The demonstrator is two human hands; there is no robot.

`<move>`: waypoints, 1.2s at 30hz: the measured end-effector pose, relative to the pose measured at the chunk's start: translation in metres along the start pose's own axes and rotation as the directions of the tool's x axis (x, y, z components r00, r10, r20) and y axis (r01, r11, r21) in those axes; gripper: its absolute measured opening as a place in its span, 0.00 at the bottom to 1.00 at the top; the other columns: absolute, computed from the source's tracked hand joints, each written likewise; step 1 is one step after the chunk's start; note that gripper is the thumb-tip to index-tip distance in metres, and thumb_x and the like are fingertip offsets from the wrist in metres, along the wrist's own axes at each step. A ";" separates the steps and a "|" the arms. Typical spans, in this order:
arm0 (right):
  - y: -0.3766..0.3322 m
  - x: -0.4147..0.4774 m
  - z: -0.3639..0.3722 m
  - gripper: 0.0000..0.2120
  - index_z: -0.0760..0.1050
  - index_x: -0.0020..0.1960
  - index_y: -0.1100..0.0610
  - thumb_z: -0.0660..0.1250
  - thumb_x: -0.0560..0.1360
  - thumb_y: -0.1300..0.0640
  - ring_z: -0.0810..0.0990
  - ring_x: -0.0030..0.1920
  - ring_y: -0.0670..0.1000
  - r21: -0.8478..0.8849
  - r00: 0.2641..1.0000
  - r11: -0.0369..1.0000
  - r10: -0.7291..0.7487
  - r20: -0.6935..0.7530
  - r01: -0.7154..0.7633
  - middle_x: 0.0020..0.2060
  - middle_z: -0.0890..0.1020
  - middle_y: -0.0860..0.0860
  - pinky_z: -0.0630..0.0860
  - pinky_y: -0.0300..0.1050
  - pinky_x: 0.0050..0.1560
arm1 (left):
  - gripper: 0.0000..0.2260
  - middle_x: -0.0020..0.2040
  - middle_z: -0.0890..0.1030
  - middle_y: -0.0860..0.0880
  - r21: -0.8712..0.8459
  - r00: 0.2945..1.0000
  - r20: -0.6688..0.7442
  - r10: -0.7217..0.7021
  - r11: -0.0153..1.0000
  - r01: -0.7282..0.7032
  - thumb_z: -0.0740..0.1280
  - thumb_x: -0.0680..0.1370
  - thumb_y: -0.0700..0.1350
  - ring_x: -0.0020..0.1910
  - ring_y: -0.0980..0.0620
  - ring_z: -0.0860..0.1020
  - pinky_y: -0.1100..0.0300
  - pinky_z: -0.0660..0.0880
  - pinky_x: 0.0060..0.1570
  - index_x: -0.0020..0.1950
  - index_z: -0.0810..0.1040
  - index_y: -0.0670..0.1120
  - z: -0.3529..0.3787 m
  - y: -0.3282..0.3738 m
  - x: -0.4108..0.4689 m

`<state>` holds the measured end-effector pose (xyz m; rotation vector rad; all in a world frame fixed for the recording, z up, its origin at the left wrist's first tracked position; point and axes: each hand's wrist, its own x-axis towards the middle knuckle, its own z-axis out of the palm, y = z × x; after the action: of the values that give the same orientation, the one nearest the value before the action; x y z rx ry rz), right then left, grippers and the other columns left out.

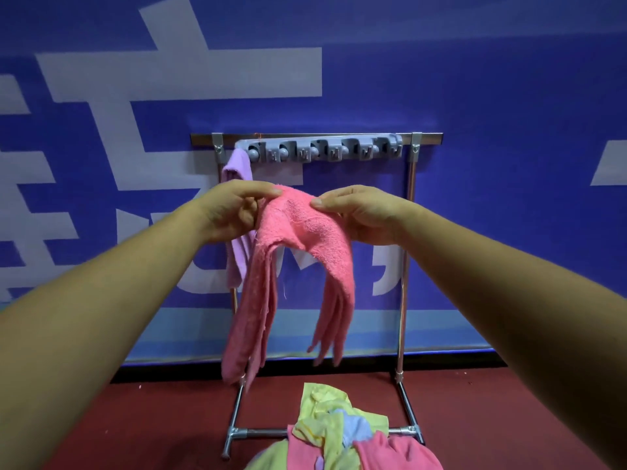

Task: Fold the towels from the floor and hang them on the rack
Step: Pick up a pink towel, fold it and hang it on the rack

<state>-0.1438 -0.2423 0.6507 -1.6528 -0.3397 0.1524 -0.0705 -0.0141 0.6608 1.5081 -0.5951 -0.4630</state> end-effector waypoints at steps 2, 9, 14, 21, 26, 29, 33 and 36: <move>-0.010 0.018 -0.008 0.05 0.79 0.44 0.59 0.67 0.78 0.61 0.80 0.35 0.48 -0.011 0.997 0.999 -0.044 -0.071 0.043 0.36 0.82 0.51 0.79 0.40 0.38 | 0.18 0.49 0.78 0.42 0.083 0.999 0.027 0.023 0.996 -0.025 0.71 0.70 0.45 0.48 0.48 0.77 0.57 0.76 0.57 0.57 0.77 0.39 -0.007 0.007 0.012; -0.048 0.086 -0.036 0.11 0.75 0.35 0.54 0.71 0.74 0.61 0.74 0.31 0.46 -0.326 0.964 0.944 -0.130 -0.230 0.050 0.30 0.76 0.48 0.71 0.39 0.34 | 0.03 0.44 0.75 0.44 0.419 0.993 0.037 0.109 0.901 -0.114 0.66 0.76 0.37 0.48 0.48 0.73 0.58 0.72 0.55 0.47 0.75 0.38 -0.037 0.048 0.061; -0.064 0.134 -0.045 0.09 0.79 0.41 0.55 0.77 0.68 0.53 0.65 0.35 0.52 -0.534 0.933 0.845 -0.178 -0.311 -0.017 0.34 0.70 0.54 0.61 0.44 0.34 | 0.07 0.47 0.81 0.48 0.644 0.982 -0.053 0.182 0.757 -0.105 0.66 0.78 0.35 0.47 0.55 0.77 0.64 0.72 0.50 0.52 0.81 0.44 -0.071 0.072 0.098; -0.075 0.194 -0.055 0.08 0.84 0.51 0.57 0.76 0.73 0.56 0.69 0.18 0.39 -0.766 0.889 0.634 -0.284 -0.359 -0.106 0.25 0.73 0.44 0.61 0.29 0.17 | 0.06 0.46 0.79 0.50 0.858 0.929 -0.207 0.309 0.513 0.021 0.68 0.77 0.39 0.47 0.52 0.74 0.58 0.68 0.48 0.54 0.80 0.45 -0.104 0.077 0.154; -0.069 0.253 -0.061 0.11 0.84 0.52 0.59 0.76 0.72 0.56 0.80 0.44 0.50 -0.821 0.832 0.536 -0.353 -0.429 -0.196 0.43 0.83 0.52 0.78 0.43 0.49 | 0.02 0.42 0.80 0.53 0.806 0.887 -0.314 0.338 0.589 0.061 0.72 0.76 0.41 0.43 0.54 0.75 0.62 0.68 0.40 0.46 0.81 0.47 -0.127 0.074 0.186; -0.057 0.279 -0.063 0.07 0.81 0.49 0.56 0.74 0.71 0.58 0.81 0.47 0.54 -0.787 0.735 0.563 -0.418 -0.535 -0.252 0.43 0.83 0.51 0.77 0.48 0.56 | 0.03 0.42 0.80 0.51 0.774 0.816 -0.398 0.418 0.631 0.054 0.73 0.75 0.42 0.43 0.53 0.75 0.61 0.69 0.38 0.48 0.81 0.46 -0.138 0.062 0.203; -0.038 0.295 -0.062 0.06 0.78 0.48 0.54 0.67 0.72 0.61 0.76 0.46 0.56 -0.826 0.661 0.483 -0.523 -0.539 -0.291 0.41 0.81 0.50 0.62 0.49 0.52 | 0.06 0.47 0.82 0.49 0.844 0.753 -0.407 0.516 0.529 0.094 0.75 0.73 0.46 0.49 0.49 0.79 0.57 0.74 0.52 0.45 0.79 0.49 -0.148 0.040 0.221; -0.024 0.304 -0.067 0.06 0.79 0.49 0.53 0.66 0.73 0.57 0.79 0.49 0.57 -0.861 0.685 0.384 -0.528 -0.501 -0.334 0.41 0.82 0.50 0.62 0.53 0.57 | 0.04 0.45 0.83 0.52 0.957 0.791 -0.278 0.545 0.231 0.177 0.72 0.73 0.48 0.53 0.46 0.79 0.53 0.71 0.56 0.42 0.78 0.50 -0.145 0.030 0.227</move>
<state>0.1606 -0.2096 0.7122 -2.6429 0.1819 -1.0450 0.1942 -0.0420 0.7127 2.5860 -0.5713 0.8306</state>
